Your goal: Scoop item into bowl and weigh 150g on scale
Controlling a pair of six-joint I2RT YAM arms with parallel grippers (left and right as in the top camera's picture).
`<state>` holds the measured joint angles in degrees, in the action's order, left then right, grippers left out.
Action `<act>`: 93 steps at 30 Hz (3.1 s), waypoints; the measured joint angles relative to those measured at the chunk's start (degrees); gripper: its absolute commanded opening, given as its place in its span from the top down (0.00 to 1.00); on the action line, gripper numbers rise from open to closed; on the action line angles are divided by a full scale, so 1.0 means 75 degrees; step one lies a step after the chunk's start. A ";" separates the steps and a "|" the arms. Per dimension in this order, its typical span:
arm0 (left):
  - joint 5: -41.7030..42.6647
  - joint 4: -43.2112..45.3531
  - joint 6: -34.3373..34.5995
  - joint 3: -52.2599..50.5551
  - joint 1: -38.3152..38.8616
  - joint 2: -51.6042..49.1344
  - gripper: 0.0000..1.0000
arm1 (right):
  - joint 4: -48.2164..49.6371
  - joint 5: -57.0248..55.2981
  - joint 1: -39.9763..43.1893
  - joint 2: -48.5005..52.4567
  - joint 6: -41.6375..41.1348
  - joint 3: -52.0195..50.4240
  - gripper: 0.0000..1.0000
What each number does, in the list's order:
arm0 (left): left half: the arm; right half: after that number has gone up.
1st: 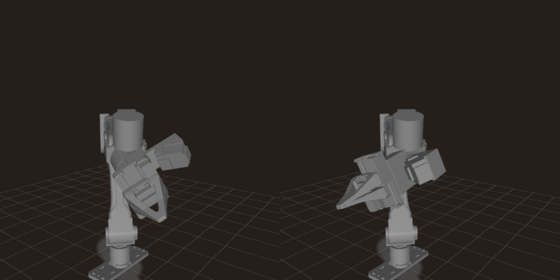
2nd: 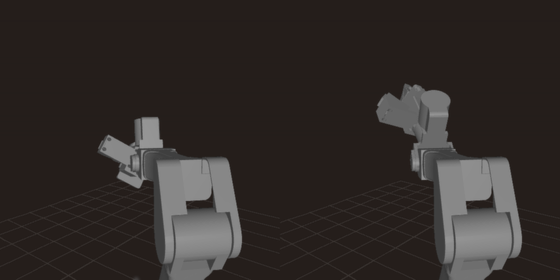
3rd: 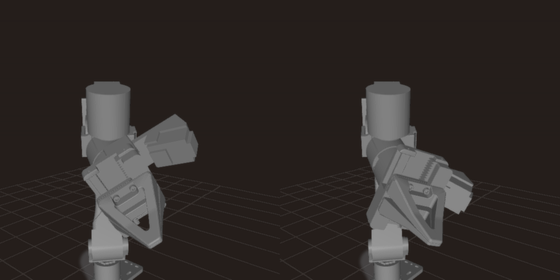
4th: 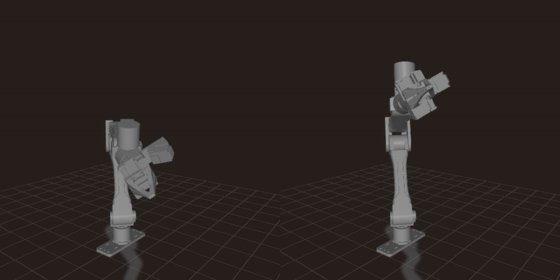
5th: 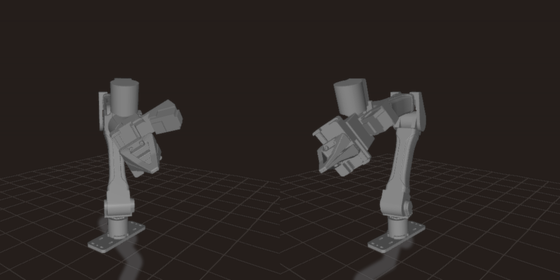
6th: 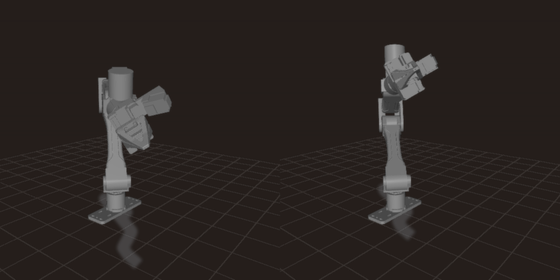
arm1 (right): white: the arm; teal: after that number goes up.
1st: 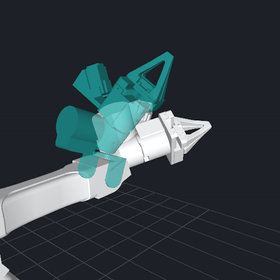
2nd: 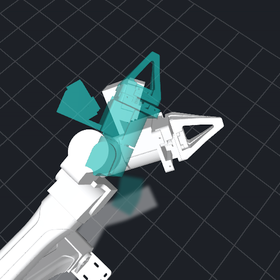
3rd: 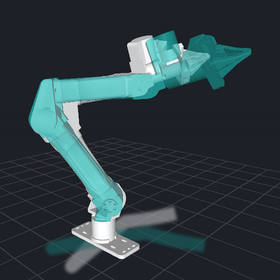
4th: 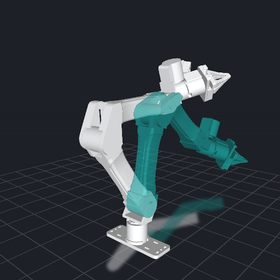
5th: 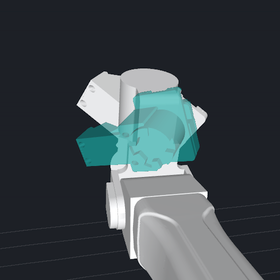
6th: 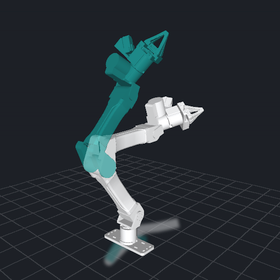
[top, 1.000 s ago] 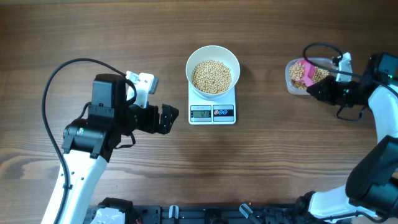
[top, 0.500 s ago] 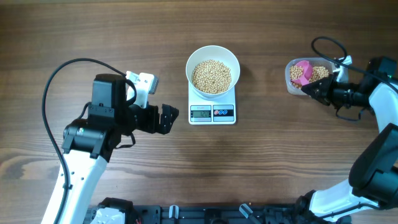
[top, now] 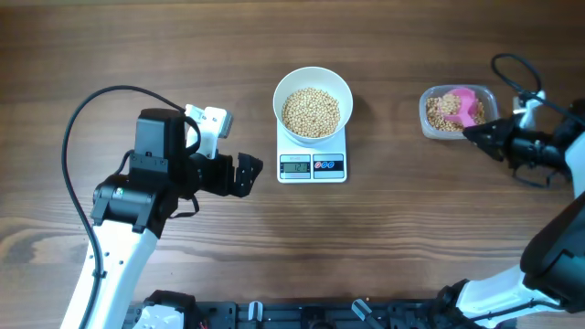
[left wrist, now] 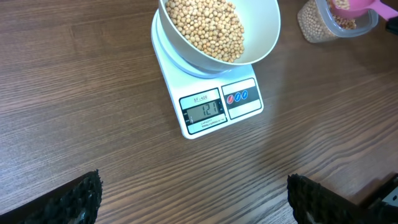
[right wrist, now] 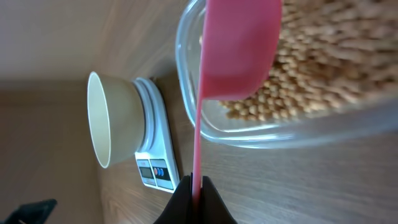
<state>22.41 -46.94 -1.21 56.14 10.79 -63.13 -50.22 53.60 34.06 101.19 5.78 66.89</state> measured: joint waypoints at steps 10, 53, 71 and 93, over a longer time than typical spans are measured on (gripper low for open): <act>0.0000 0.0000 0.0000 0.0000 0.0000 0.0000 0.00 | -0.0423 0.0096 0.0662 0.0000 0.0239 0.0000 0.96; 0.0000 -0.0003 0.0000 0.0000 0.0000 0.0000 0.00 | -0.0460 0.3998 -0.2512 0.0000 -0.0245 0.0000 0.96; 0.0000 0.0000 0.0000 0.0000 0.0000 0.0000 0.00 | 0.1798 0.1029 -0.5167 -0.0044 -0.1670 0.0000 0.96; 0.0000 -0.0003 -0.0003 0.0000 0.0000 0.0000 0.00 | 0.2789 -0.5365 -0.7641 -0.1830 0.1026 0.0152 0.96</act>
<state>22.41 -46.96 -1.23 56.14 10.79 -63.13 -29.30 13.37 -23.24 87.46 13.47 68.03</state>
